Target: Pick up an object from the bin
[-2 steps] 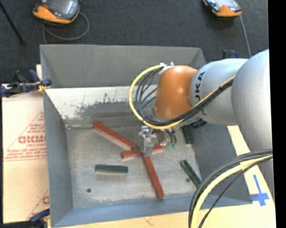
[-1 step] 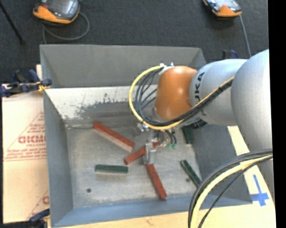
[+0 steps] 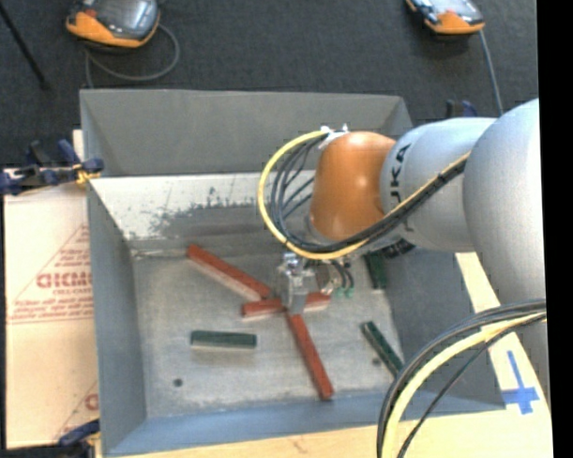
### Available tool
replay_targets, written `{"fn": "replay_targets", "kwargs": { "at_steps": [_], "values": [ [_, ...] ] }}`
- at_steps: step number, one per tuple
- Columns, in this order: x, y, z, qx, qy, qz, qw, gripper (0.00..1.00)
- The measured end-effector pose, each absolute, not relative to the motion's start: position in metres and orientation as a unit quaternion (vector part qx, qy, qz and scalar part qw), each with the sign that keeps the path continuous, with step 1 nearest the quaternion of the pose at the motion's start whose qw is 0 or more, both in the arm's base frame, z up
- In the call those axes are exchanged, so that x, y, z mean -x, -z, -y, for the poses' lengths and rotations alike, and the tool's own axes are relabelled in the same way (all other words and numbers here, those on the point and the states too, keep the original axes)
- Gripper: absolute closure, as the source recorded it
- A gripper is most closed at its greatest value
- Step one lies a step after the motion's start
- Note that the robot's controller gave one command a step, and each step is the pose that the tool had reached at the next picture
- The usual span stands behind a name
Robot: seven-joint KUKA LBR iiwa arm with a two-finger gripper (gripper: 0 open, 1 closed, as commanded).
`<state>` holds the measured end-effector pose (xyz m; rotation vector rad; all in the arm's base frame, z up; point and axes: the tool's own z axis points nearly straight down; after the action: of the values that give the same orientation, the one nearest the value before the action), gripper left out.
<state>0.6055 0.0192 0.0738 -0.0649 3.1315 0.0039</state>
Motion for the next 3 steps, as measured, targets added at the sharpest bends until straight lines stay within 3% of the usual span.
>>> {"fn": "replay_targets", "kwargs": {
  "at_steps": [1, 2, 3],
  "values": [
    [-0.604, -0.072, -0.019, 0.020, -0.001, -1.000, 0.004, 0.00],
    [-0.606, -0.074, -0.019, 0.020, -0.001, -1.000, 0.006, 1.00],
    [-0.599, -0.174, -0.035, 0.279, 0.001, -0.960, 0.005, 1.00]
  ]
}}
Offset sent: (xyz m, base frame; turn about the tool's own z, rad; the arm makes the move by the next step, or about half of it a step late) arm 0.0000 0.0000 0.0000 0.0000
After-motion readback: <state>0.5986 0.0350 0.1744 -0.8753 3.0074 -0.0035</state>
